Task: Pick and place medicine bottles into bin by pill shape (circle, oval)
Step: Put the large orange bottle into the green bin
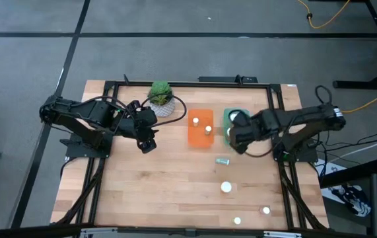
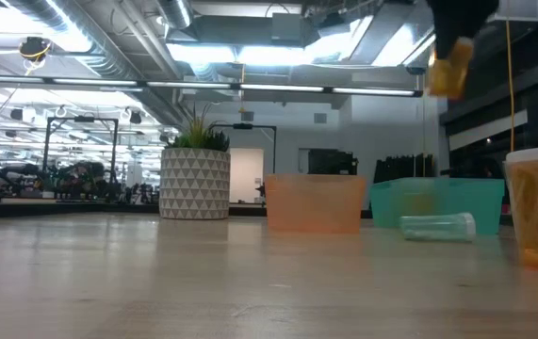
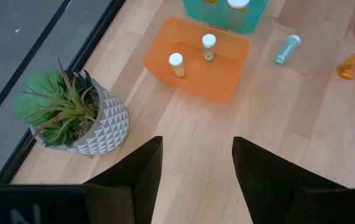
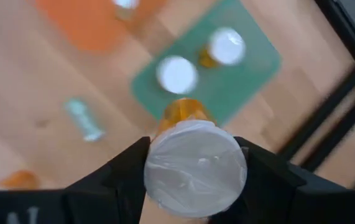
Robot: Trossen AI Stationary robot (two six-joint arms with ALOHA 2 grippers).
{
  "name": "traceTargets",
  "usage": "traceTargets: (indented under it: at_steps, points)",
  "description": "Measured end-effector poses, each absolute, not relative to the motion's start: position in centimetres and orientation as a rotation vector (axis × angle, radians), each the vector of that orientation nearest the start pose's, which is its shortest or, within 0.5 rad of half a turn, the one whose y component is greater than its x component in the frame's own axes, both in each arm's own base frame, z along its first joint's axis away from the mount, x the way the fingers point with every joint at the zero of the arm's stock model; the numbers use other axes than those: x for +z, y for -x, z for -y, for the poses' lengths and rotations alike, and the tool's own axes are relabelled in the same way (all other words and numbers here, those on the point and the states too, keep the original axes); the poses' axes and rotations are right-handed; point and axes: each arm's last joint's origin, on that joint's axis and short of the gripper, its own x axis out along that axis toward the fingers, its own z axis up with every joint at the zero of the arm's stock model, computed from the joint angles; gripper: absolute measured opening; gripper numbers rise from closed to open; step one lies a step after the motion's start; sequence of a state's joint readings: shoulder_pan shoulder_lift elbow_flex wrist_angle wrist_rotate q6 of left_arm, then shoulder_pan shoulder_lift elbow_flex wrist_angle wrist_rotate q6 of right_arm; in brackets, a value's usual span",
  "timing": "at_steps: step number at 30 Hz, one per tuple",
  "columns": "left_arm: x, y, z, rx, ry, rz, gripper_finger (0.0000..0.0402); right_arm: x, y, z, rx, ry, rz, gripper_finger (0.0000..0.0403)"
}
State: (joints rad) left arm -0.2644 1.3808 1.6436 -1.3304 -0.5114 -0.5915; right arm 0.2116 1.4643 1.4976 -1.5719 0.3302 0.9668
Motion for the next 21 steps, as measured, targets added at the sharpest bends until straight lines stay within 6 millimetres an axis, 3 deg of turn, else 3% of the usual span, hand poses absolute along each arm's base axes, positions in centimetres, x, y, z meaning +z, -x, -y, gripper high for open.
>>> traceTargets:
  at_steps: [5,11,21]
  points:
    - [40.3,-23.1,4.8,0.499,0.135,-0.876,0.0187,30.4,-21.5,-1.1,-0.815,-0.461,-1.312,0.0215]
    - [40.3,-23.1,4.8,0.499,0.135,-0.876,0.0187,26.0,-21.1,1.6,-0.768,-0.546,-1.308,0.0215]
    - [40.3,-23.1,4.8,0.499,0.135,-0.876,0.0187,23.3,-21.5,5.8,-0.751,-0.493,-1.349,0.0215]
